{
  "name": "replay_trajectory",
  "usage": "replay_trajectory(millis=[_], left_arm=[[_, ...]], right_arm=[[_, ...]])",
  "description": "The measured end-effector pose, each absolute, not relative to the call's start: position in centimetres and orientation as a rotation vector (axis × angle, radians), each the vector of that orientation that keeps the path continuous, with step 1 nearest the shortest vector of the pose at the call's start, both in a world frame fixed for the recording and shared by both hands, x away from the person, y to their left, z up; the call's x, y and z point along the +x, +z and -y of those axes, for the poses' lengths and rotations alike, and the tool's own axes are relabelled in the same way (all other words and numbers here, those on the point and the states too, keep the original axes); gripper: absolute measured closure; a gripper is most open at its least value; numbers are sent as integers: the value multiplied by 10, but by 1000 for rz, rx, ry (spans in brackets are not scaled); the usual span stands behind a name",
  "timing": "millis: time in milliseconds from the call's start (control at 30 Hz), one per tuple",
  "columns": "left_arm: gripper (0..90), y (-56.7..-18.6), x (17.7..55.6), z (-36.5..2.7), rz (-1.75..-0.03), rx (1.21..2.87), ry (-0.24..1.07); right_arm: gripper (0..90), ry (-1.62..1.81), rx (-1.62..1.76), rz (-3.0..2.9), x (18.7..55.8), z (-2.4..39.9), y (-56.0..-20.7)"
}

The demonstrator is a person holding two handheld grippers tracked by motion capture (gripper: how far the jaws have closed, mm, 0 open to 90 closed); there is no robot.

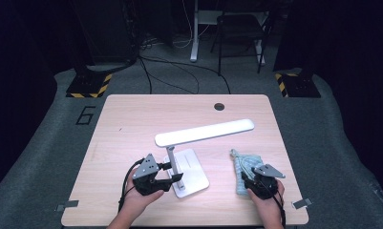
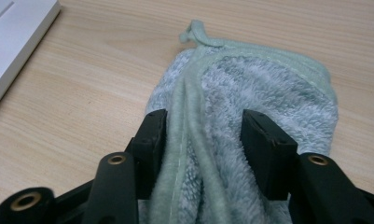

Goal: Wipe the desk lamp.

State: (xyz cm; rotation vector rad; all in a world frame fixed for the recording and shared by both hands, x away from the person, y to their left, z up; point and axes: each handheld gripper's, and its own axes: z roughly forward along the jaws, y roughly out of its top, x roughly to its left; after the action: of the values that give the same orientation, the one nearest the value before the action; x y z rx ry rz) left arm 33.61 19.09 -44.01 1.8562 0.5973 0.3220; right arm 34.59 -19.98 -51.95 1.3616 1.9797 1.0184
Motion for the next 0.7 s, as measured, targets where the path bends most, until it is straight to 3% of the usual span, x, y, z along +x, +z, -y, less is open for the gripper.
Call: replay_trajectory(millis=[233,500,700], left_arm=[[423,-435,340,-190,-569,1828,311],[393,-433,345,-185,-514,1843,268],[402,-432,344,-189,-432,1854,160]], right_arm=[[392,1051,1313,-1911,336,199,-514],[390,1067,1283,-1874,322,202,-507],[390,1087,1288,-1849,318,206,-505]])
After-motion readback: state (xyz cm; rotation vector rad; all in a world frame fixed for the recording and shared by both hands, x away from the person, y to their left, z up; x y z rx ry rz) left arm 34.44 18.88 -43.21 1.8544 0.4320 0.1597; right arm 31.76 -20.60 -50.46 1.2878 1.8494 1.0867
